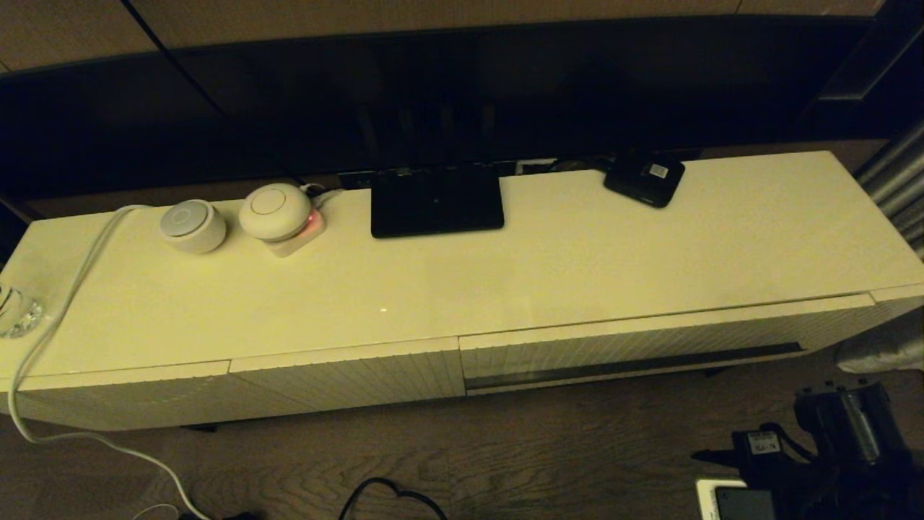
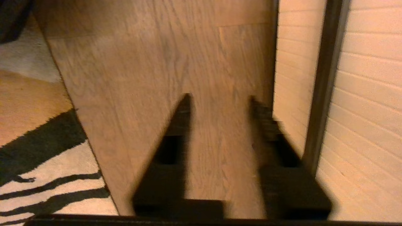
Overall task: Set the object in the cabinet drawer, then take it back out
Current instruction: Open the drawer
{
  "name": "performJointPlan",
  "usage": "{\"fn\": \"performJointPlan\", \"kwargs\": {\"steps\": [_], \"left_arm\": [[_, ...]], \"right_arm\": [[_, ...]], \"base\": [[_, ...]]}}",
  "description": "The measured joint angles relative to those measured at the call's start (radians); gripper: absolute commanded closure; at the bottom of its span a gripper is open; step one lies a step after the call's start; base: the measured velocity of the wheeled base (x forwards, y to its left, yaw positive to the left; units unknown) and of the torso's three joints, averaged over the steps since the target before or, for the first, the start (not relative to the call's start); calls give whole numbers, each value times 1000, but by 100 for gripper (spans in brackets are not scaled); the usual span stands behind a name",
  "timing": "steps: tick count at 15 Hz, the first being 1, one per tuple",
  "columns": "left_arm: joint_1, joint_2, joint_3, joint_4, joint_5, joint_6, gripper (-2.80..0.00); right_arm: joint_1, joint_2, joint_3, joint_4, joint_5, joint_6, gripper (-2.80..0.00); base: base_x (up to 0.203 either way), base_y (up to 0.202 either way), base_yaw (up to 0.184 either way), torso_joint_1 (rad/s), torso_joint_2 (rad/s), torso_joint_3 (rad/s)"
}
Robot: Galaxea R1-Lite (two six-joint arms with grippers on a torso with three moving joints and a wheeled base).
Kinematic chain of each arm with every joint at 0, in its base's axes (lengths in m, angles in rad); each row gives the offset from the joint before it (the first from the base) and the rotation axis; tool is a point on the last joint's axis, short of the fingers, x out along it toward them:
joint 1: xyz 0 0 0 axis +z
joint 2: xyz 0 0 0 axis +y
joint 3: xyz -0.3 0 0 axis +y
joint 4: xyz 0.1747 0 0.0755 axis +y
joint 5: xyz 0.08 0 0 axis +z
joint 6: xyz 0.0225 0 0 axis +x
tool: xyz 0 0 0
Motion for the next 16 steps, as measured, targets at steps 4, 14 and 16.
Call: {"fn": "performJointPlan", "kwargs": {"steps": [4,14,16], "left_arm": [[0,0,0,0,0,0,0],[0,0,0,0,0,0,0],[0,0,0,0,0,0,0]], "right_arm": [[1,47,-25,0,13,-6,-280],[-6,221,-227,-7,15,-2,-280],[-13,240,-248,-6,15,-2,-280]], "base": [[0,0,0,0,0,0],[0,0,0,0,0,0],[0,0,0,0,0,0]]}}
